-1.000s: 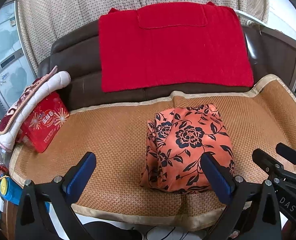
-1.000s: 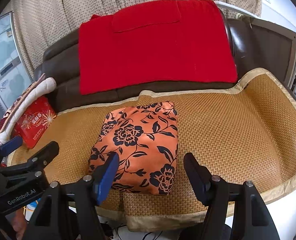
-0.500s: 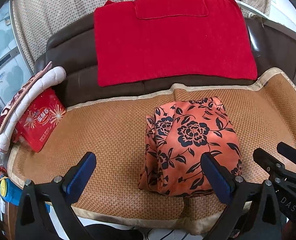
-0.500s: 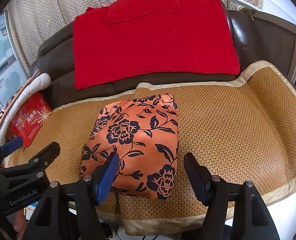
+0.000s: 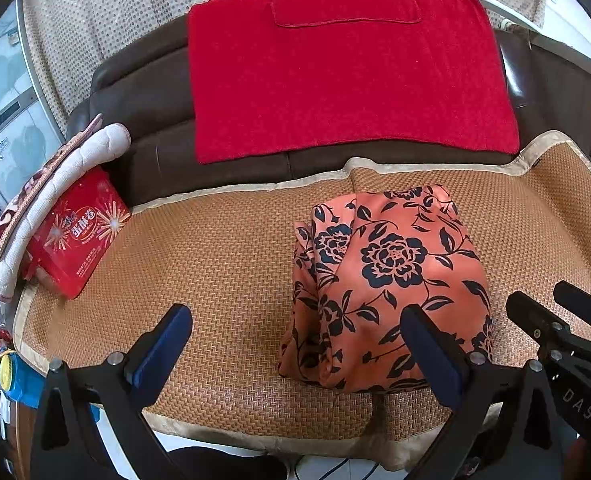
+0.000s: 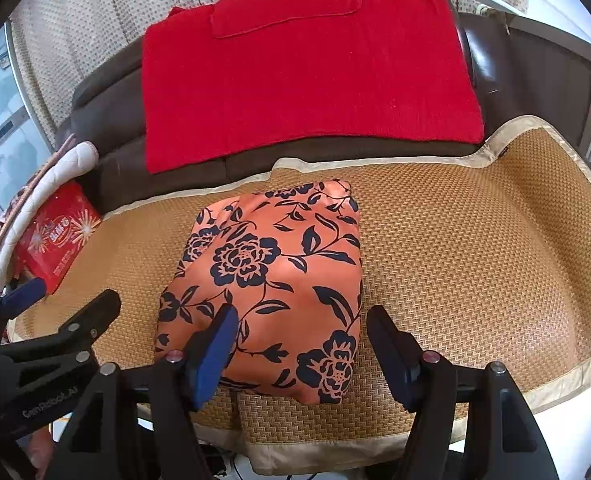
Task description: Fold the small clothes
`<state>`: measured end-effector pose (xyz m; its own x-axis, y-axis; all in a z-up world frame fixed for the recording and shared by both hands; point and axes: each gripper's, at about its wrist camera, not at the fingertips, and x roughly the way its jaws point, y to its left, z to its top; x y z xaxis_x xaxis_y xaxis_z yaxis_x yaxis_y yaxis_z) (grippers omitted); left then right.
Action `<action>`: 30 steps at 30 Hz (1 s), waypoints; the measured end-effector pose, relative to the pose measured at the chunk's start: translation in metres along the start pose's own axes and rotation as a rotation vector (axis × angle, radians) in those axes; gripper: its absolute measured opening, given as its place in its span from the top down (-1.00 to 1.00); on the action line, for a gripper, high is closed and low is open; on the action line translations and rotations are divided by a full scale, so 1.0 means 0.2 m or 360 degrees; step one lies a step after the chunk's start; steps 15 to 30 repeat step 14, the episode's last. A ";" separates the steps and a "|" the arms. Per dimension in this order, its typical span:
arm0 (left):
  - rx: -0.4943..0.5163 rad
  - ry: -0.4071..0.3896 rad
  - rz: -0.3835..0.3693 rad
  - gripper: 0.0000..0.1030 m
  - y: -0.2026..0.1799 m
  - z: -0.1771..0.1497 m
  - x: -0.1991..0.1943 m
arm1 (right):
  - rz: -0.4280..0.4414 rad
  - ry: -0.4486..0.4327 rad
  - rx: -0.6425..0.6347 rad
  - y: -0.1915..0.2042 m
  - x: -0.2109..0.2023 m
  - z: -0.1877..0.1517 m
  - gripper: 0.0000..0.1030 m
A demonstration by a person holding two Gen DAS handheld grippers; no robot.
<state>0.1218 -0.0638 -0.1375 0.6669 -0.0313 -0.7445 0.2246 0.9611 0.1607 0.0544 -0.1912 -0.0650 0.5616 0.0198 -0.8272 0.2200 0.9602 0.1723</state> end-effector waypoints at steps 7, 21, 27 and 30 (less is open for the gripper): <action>0.0013 -0.0025 0.0028 -1.00 0.00 0.00 0.01 | 0.0000 0.0012 -0.0002 0.01 0.02 -0.01 -0.37; -0.0029 -0.0056 0.0037 -1.00 0.04 0.01 0.04 | -0.0019 0.0013 0.0002 0.00 0.07 0.01 -0.37; -0.0029 -0.0056 0.0037 -1.00 0.04 0.01 0.04 | -0.0019 0.0013 0.0002 0.00 0.07 0.01 -0.37; -0.0029 -0.0056 0.0037 -1.00 0.04 0.01 0.04 | -0.0019 0.0013 0.0002 0.00 0.07 0.01 -0.37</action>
